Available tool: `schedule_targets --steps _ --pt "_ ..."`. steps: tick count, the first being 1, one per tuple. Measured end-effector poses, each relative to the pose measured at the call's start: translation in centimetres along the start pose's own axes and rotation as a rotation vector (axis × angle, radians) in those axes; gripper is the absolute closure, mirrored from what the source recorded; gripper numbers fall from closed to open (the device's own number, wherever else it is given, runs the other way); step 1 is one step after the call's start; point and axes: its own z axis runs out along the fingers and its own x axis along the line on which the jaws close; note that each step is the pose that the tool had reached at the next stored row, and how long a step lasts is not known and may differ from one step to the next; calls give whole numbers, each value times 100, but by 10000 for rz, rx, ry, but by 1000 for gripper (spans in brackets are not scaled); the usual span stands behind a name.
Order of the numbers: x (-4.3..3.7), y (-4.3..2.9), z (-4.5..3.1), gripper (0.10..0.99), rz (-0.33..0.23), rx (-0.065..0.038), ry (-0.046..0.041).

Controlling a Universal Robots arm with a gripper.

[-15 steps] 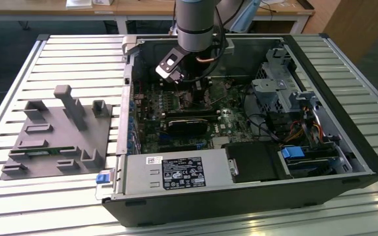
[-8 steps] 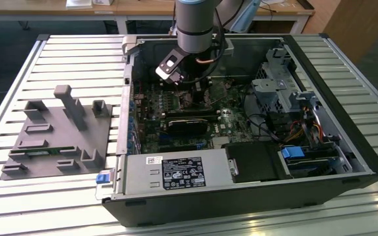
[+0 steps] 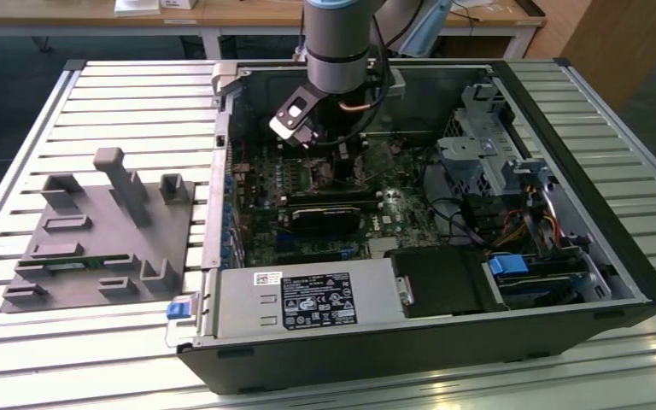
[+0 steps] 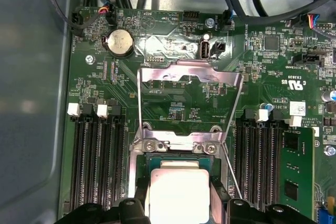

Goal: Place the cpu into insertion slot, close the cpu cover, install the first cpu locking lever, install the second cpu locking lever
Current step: 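Place the cpu into insertion slot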

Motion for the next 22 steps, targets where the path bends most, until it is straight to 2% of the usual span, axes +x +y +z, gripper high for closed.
schedule_targets --steps 10,11,12,22 --pt "0 -1 6 549 0 0 1" --pt "0 -1 6 537 0 0 0" --pt "0 -1 6 475 0 0 0" --pt "19 -1 23 475 0 0 1"
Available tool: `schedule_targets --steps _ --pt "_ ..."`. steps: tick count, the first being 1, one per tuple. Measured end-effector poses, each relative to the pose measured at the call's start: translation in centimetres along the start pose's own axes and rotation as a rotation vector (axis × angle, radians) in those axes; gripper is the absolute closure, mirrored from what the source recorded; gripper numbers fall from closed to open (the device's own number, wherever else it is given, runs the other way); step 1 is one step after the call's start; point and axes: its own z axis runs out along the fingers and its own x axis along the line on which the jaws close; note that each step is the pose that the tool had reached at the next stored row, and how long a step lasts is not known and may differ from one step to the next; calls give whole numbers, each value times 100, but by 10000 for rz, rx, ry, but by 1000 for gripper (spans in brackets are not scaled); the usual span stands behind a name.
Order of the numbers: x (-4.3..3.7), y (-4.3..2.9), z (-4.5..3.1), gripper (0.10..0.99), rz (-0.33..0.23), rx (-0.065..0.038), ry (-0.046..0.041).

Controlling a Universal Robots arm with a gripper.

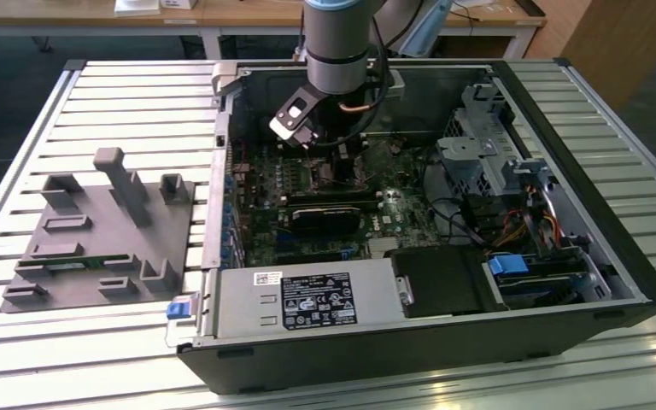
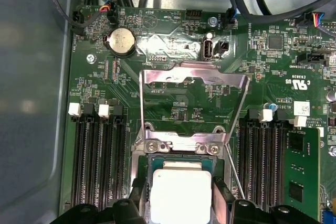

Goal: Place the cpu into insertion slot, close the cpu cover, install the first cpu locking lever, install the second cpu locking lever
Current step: 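Place the cpu into insertion slot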

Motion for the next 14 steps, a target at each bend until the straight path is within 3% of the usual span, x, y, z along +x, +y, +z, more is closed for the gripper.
schedule_targets --steps 14 --pt "1 3 -42 475 0 0 0"
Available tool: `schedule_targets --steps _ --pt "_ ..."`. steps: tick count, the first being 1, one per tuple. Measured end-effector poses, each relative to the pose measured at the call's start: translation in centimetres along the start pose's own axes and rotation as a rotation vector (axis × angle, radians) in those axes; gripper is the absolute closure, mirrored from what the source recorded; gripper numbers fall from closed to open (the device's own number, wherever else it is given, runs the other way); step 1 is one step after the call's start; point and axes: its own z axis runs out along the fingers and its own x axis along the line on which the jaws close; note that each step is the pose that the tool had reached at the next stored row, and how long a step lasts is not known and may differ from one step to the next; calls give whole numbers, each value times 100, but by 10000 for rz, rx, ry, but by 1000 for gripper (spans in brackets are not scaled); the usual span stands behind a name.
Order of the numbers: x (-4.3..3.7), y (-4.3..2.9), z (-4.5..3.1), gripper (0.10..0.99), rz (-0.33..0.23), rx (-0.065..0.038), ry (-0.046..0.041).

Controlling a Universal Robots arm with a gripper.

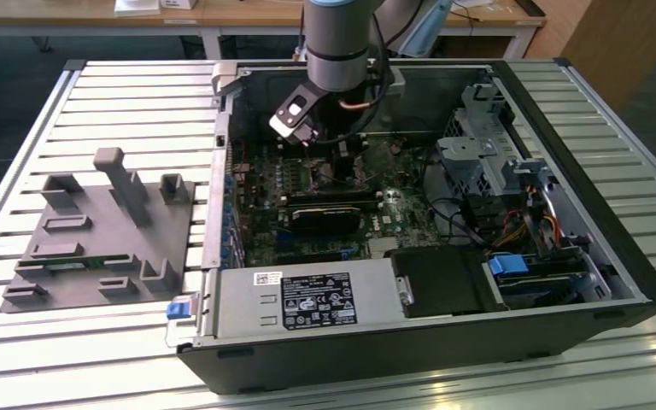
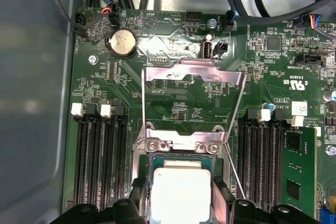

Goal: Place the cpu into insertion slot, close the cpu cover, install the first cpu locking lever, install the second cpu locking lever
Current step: 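Place the cpu into insertion slot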

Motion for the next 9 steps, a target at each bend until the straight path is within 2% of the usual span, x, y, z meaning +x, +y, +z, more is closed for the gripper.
schedule_targets --steps 9 --pt "-1 2 -36 475 2 1 -1"
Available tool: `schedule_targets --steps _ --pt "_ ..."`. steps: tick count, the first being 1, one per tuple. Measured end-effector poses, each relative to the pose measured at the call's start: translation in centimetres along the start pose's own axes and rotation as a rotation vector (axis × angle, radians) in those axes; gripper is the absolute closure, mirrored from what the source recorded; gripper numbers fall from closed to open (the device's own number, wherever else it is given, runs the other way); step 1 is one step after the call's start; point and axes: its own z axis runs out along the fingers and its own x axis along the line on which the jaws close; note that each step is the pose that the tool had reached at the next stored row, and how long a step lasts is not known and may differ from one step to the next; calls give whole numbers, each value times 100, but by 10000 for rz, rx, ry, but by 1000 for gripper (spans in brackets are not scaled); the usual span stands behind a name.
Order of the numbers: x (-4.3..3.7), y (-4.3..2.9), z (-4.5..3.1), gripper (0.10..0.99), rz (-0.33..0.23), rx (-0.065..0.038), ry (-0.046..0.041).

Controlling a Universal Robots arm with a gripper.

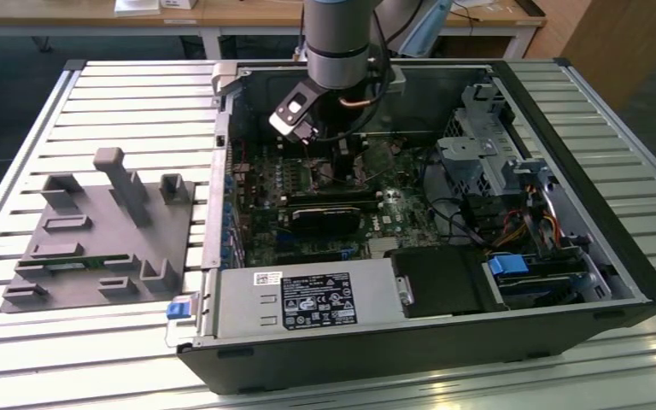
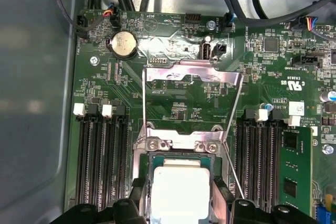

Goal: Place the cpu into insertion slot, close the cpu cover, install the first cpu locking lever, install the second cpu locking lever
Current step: 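Place the cpu into insertion slot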

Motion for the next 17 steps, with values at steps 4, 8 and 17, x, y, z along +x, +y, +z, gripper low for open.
schedule_targets --steps 4,8,17 --pt "0 1 -15 475 1 -1 1" --pt "0 2 -28 475 1 -1 2" --pt "-1 4 -60 475 4 0 0"
